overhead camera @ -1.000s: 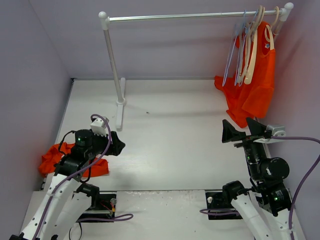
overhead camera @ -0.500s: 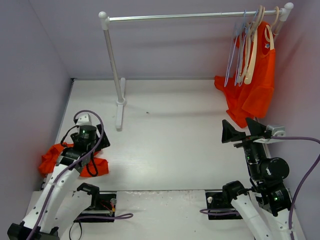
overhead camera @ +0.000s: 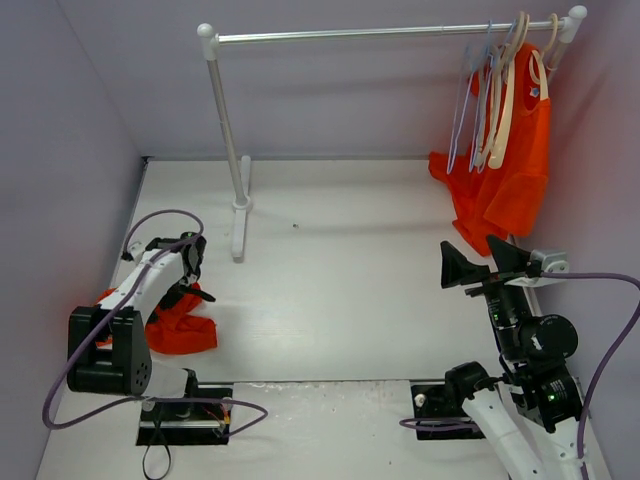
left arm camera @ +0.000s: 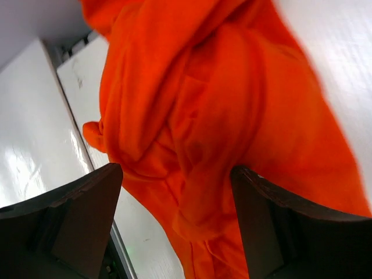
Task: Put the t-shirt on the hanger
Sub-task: Pick up the T-shirt from the center of the board.
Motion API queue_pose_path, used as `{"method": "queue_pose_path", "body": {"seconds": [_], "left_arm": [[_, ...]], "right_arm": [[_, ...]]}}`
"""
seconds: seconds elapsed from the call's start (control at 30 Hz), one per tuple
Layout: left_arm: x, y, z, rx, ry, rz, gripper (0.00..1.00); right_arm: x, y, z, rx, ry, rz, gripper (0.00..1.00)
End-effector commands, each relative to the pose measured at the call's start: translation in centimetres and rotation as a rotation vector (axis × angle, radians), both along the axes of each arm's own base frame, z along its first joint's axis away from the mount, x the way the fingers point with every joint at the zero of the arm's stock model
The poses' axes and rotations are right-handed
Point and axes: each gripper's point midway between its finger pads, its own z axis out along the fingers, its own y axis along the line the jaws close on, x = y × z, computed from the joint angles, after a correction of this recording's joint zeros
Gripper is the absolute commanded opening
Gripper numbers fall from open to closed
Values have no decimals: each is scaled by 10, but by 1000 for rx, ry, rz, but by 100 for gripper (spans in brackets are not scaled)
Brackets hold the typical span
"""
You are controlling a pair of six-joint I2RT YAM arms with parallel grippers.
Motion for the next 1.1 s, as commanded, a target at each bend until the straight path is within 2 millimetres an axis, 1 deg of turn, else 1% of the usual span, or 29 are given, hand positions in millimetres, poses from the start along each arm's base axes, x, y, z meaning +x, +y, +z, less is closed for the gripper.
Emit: {"method": "queue_pose_path", "body": {"seconds": [0.0, 0.03, 0.07, 0.1, 0.13, 0.17, 0.23, 0.27, 0.33, 0.37, 0.4, 0.47, 0.5, 0.53, 0.57, 0.6, 0.63, 0.67, 0.7, 0.73, 0.77, 0.8, 0.83, 0.87, 0.9, 0.93, 1.0, 1.03, 1.07], "left_arm": [[-12, 7, -15, -69, -36, 153, 76], [-16, 14, -21, -90, -39, 203, 76], [-11, 15, -25, -109, -67, 219, 76], [-13, 15, -31, -126, -65, 223, 76], [-13, 14, -35, -158, -62, 231, 73], [-7, 13, -37, -171, -86, 228, 68], [-7, 10, -44, -192, -82, 218, 55], [-3, 10, -48, -213, -102, 225, 39], [1, 2, -53, -264, -111, 198, 22], [10, 0, -53, -287, -145, 174, 6], [14, -5, -53, -312, -139, 123, 0], [31, -19, -44, -376, -195, 47, 0], [38, -31, -38, -393, -204, -21, 0], [49, -40, -21, -394, -235, -108, 0], [58, -54, -12, -400, -257, -195, 0], [66, -82, 0, -400, -255, -350, 0], [72, -98, 16, -401, -294, -444, 0], [85, -118, 36, -411, -356, -540, 0], [88, -137, 49, -427, -379, -634, 0], [87, -170, 64, -452, -409, -757, 0], [92, -189, 90, -467, -458, -828, 0], [91, -203, 102, -457, -458, -896, 0], [81, -231, 112, -461, -442, -1003, 0], [82, -247, 138, -455, -483, -1062, 0], [81, -253, 143, -402, -468, -1101, 0], [69, -279, 150, -402, -464, -1201, 0], [64, -301, 155, -391, -448, -1275, 0], [59, -313, 154, -408, -438, -1322, 13], [57, -318, 151, -415, -424, -1339, 22]], "right_arm": [[-4, 3, 24, 37, -95, 24, 100], [-5, 3, 25, 37, -98, 25, 100], [-7, 3, 26, 40, -103, 27, 100], [-7, 3, 26, 41, -105, 28, 100], [-8, 3, 27, 40, -108, 31, 100], [-8, 3, 27, 40, -108, 31, 100], [-9, 3, 27, 41, -111, 31, 100], [-10, 3, 28, 44, -115, 31, 100], [-11, 3, 29, 43, -119, 32, 100], [-11, 2, 30, 45, -121, 31, 100], [-11, 3, 29, 43, -120, 32, 100], [-11, 3, 29, 43, -119, 32, 100], [-10, 3, 28, 40, -116, 32, 100], [-10, 3, 28, 40, -116, 32, 100], [-9, 3, 28, 39, -113, 32, 100], [-7, 4, 27, 37, -107, 32, 100], [-8, 9, 28, 28, -109, 60, 100], [-6, 11, 26, 24, -101, 65, 100], [-5, 12, 25, 19, -97, 68, 100], [-2, 14, 23, 13, -86, 72, 100], [-1, 14, 22, 9, -81, 73, 100], [0, 15, 22, 6, -75, 72, 100], [2, 15, 20, 3, -67, 73, 100], [3, 16, 20, 1, -64, 72, 100], [4, 16, 19, -3, -61, 70, 100], [6, 17, 17, -6, -54, 73, 100], [7, 18, 17, -16, -47, 76, 100], [9, 19, 15, -21, -39, 77, 100], [11, 20, 13, -26, -30, 81, 100]]}}
